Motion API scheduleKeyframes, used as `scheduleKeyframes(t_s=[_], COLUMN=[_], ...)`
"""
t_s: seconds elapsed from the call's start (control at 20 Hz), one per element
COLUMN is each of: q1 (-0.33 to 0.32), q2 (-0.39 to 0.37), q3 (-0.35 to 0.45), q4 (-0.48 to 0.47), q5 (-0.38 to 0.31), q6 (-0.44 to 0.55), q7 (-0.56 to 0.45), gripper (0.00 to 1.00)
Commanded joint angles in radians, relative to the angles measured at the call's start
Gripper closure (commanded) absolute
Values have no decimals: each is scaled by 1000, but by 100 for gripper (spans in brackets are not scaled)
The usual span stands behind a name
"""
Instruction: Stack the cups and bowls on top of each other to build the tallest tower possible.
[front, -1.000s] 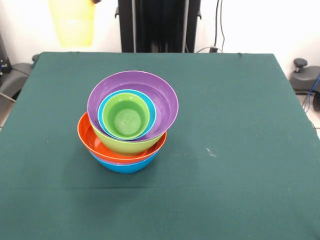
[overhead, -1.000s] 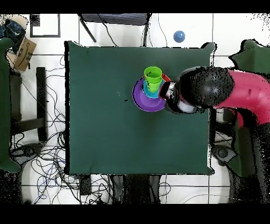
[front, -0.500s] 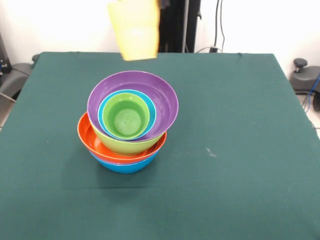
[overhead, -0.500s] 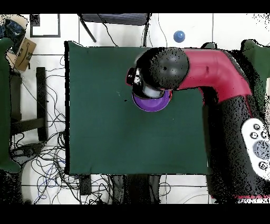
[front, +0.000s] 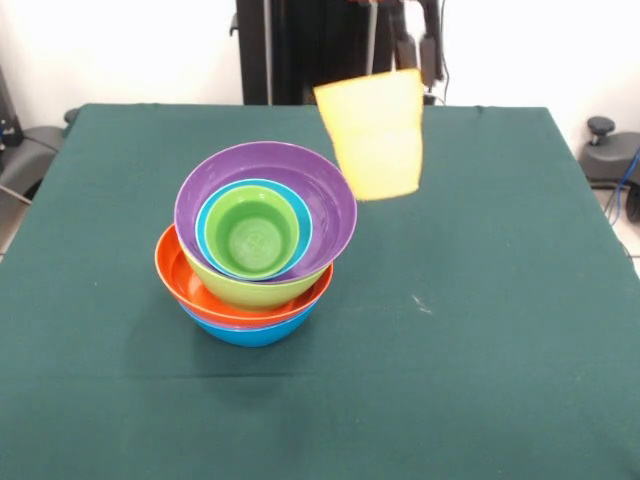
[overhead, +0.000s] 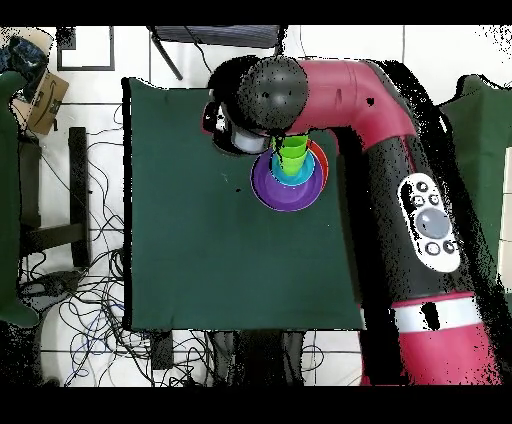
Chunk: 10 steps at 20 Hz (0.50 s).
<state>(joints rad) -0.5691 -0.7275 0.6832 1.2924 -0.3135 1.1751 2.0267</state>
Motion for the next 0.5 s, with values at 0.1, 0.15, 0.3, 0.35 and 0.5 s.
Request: scheduleKeyframes(t_s=[0.1,0.15,0.3,0.35,0.5], q1=[42,42,41,41,41], q2=[114,113,103,98,80], q3=[-89,-91,-98,-99,-102], q4=[-152,-155,-144,-144,-148], q5=[-74,-73,-66,-65,-61], q6=[101,106,109,117,148], q7=[-28,-32,-36,-39,-51], gripper=[100,100,100,100,100])
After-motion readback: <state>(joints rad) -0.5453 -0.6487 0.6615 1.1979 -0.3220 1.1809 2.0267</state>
